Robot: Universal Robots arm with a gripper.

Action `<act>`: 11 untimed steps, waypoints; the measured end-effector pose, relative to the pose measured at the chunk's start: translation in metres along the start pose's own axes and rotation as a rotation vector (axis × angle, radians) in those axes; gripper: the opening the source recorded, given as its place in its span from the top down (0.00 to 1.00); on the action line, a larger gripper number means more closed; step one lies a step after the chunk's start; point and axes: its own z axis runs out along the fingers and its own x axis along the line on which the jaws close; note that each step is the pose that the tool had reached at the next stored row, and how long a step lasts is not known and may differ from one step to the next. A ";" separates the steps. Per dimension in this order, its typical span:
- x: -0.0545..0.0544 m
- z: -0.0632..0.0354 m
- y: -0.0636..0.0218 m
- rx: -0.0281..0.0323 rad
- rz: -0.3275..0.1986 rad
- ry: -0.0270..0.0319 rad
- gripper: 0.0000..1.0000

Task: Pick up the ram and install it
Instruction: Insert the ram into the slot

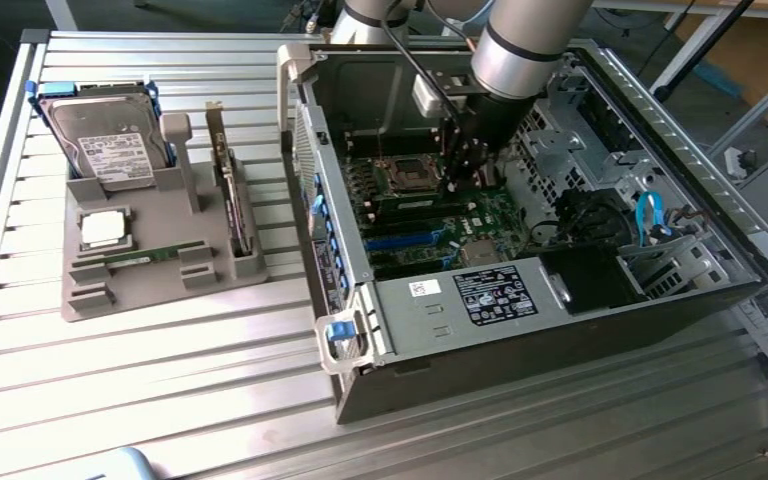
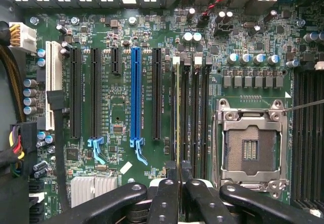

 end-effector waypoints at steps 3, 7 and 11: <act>0.000 0.0001 0.0000 0.0000 0.004 -0.0001 0.88; 0.000 0.0001 0.0000 0.0000 0.008 -0.0003 0.88; 0.000 0.0001 -0.0007 -0.0001 0.008 -0.0003 0.88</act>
